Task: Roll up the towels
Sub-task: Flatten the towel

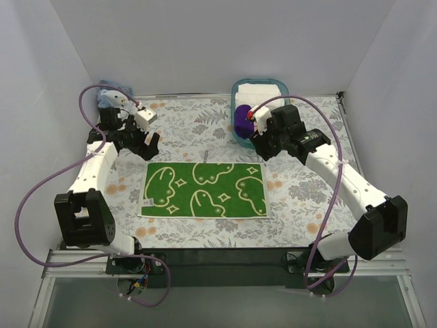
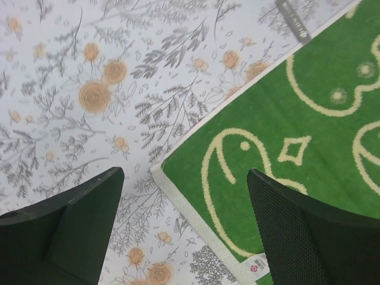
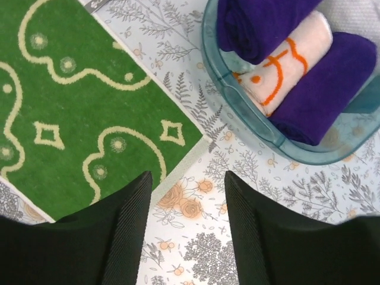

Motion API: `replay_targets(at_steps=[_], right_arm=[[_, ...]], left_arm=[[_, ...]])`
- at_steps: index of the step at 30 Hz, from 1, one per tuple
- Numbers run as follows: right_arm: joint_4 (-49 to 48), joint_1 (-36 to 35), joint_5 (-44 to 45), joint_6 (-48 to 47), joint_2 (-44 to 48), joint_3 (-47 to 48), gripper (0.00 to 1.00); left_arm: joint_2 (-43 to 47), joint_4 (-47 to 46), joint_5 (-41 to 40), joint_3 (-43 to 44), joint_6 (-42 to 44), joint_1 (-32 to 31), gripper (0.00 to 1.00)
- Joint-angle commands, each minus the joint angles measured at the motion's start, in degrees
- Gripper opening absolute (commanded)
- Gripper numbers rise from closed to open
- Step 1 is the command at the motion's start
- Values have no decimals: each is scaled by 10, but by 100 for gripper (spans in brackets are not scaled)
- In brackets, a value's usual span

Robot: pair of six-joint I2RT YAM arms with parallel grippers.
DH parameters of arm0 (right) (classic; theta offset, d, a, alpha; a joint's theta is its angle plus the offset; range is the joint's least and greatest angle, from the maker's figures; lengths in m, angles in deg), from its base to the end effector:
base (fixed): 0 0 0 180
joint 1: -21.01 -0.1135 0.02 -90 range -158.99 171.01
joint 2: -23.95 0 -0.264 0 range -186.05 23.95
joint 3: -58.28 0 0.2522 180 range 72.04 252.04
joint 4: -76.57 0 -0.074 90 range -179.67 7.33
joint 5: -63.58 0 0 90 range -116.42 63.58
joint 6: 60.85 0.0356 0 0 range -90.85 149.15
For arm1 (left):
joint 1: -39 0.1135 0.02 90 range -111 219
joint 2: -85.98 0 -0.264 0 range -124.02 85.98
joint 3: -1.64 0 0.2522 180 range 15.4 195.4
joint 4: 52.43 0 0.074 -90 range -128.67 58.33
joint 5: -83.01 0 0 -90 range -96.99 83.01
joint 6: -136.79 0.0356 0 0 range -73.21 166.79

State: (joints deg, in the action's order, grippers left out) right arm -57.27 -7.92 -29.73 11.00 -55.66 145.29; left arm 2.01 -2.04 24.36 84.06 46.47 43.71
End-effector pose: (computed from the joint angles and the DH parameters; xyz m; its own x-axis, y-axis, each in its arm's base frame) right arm 0.2685 0.1507 0.3371 -0.3580 -0.5532 -0.7522 -0.6670 0.7152 -0.2086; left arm 0.3092 0.0069 0.2870 -0.7861 -0.0696 -0.6142 0.2451 0.8771 -0.4131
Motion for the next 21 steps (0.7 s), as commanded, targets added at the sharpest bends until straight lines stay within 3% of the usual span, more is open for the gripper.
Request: replay_targets(at_steps=[1, 6, 8, 11, 21], right_arm=[[16, 2, -20, 8, -21, -26, 48], [-122, 15, 30, 90, 24, -149, 46], [-158, 16, 57, 118, 34, -187, 55], [-222, 20, 88, 157, 30, -218, 59], [-379, 46, 100, 237, -2, -292, 52]], left_arm=[[-8, -25, -40, -5, -43, 19, 79], [-59, -33, -28, 7, -49, 31, 62], [-79, -32, -22, 16, -52, 33, 59], [-109, -37, -26, 24, -53, 33, 59], [-152, -47, -33, 32, -41, 36, 59]])
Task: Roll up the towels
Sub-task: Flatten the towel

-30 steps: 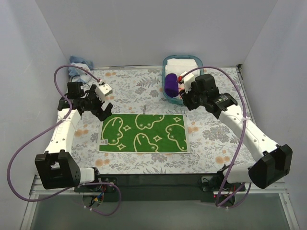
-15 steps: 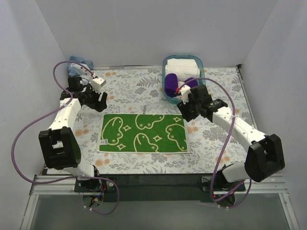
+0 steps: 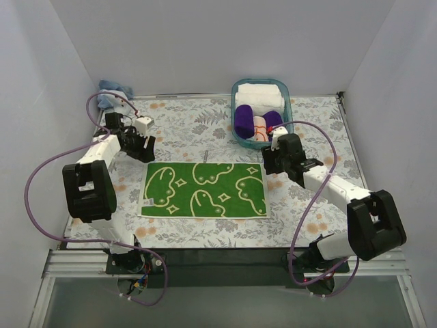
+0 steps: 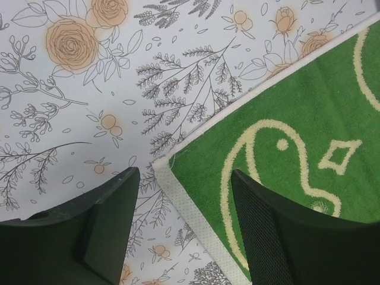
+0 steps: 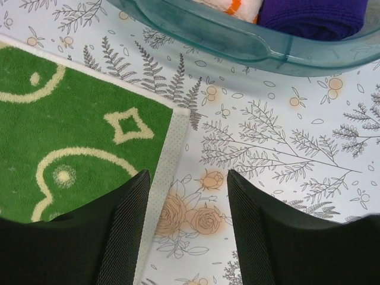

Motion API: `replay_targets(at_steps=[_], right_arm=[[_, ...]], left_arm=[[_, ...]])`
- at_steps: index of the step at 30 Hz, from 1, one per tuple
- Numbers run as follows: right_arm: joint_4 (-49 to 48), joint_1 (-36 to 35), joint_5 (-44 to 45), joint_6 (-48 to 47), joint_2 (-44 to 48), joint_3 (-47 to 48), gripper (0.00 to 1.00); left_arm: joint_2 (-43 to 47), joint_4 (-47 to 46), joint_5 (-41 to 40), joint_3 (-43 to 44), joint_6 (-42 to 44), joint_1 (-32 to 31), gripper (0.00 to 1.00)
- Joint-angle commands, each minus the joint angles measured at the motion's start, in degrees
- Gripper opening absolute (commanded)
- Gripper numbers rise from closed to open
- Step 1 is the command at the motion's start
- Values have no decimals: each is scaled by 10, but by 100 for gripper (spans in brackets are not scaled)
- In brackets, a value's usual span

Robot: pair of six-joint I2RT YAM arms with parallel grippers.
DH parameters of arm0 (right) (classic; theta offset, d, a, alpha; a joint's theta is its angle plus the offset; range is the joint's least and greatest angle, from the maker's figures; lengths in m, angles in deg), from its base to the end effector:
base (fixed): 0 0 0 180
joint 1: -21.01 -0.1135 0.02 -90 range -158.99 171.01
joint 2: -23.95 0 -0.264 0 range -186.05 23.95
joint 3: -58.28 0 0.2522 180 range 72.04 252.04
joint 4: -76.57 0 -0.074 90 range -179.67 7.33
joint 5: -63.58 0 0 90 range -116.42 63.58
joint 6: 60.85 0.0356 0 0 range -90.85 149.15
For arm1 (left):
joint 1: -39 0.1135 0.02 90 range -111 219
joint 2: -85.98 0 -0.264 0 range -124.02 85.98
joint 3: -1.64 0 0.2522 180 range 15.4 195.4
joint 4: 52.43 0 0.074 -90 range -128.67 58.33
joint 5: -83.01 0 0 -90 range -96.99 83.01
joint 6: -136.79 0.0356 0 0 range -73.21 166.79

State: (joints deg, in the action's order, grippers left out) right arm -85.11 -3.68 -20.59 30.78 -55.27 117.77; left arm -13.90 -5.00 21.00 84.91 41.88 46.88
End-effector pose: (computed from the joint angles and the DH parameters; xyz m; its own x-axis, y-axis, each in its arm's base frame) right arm 0.2688 0.1196 0.2203 -0.5695 -0.2307 -0.7889 -0.3268 0.9442 -0.0402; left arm 0.3521 0.0319 0.2067 -0.8944 -0.2001 -0.4000 0.0059 0.8890 -0.4579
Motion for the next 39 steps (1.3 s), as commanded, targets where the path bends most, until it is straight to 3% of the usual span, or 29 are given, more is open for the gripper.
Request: replay_targets(at_steps=[1, 5, 6, 8, 12, 15, 27, 33, 39], right_arm=[[-110, 3, 4, 46, -9, -24, 51], [-138, 3, -1, 53, -44, -24, 47], [-144, 3, 0, 52, -49, -24, 36], [-153, 4, 1, 54, -57, -24, 27], [-152, 5, 0, 58, -66, -23, 40], [-152, 4, 6, 58, -78, -24, 43], [-155, 6, 10, 66, -119, -13, 42], [-161, 6, 13, 72, -131, -8, 34], [-162, 6, 15, 75, -141, -1, 34]], left_arm=[[6, -18, 0, 23, 6, 4, 59], [1, -19, -4, 23, 6, 7, 56], [1, -18, -3, 25, 5, 9, 50], [-3, -15, 0, 26, 5, 13, 41], [-9, -12, 8, 29, 10, 21, 38], [-22, -12, 4, 37, 10, 24, 38], [-41, -15, 7, 48, 7, 24, 39], [-45, -18, 3, 47, 8, 25, 39], [-49, -20, 4, 46, 7, 25, 39]])
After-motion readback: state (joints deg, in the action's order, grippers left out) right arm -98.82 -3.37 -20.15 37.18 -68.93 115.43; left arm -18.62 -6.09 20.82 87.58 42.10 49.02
